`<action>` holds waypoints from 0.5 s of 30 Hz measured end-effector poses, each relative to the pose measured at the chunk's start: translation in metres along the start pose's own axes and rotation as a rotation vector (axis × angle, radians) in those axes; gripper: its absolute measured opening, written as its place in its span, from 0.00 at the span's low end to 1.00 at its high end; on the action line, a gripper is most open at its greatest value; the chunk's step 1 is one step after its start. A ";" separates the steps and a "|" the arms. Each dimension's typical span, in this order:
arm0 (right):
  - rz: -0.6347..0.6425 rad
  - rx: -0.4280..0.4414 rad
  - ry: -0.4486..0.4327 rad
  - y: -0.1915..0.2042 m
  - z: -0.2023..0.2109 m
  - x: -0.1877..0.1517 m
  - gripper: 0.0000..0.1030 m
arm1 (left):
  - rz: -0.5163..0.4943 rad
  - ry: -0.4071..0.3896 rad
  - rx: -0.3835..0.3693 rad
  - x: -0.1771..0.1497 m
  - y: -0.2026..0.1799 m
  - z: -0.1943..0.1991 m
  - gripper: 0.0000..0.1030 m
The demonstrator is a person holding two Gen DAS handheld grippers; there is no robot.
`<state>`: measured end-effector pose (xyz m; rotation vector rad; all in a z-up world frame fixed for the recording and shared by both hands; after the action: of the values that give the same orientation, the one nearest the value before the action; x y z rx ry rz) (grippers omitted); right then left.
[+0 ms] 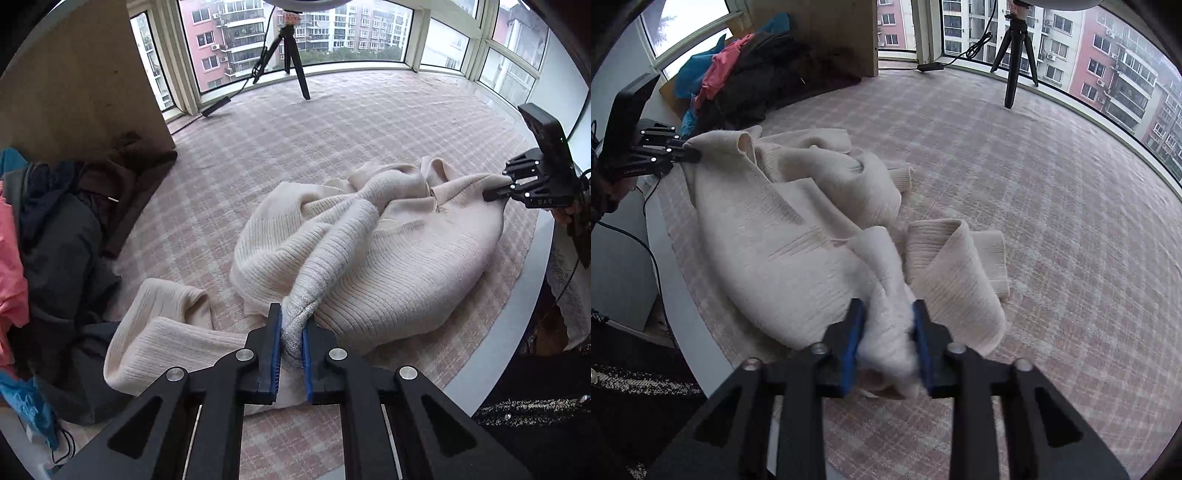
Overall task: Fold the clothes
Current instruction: 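Lift the sweater with both grippers and shake it out in the air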
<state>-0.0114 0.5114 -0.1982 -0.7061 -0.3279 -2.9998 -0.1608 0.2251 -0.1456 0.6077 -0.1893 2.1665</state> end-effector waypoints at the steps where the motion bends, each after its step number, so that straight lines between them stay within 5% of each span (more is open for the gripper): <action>1: -0.032 -0.009 -0.031 0.001 0.005 0.003 0.11 | 0.007 -0.029 0.021 0.008 0.009 0.009 0.08; 5: -0.079 -0.115 -0.256 0.011 0.072 0.055 0.09 | 0.076 -0.232 0.148 0.067 0.062 0.084 0.08; 8: -0.099 -0.202 -0.487 0.027 0.155 0.102 0.09 | 0.088 -0.443 0.220 0.101 0.082 0.177 0.08; 11: -0.073 -0.284 -0.675 0.058 0.243 0.132 0.09 | 0.042 -0.591 0.275 0.116 0.077 0.262 0.08; 15: -0.004 -0.400 -0.819 0.114 0.322 0.134 0.09 | -0.023 -0.712 0.343 0.112 0.062 0.341 0.08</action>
<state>0.0193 0.4699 0.1656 -1.9431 0.2727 -2.6265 -0.1448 0.1498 0.2106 1.5578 -0.1838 1.8867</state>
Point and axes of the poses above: each gripper's, at about its wrist camera, not at the fingertips, and z roughly against the way its jaws point, y to its left, x to its top, the point moved 2 cm from there along -z, roughly the way its jaws point, and after that the axes turned 5 degrees about -z, right-handed, at the moved point
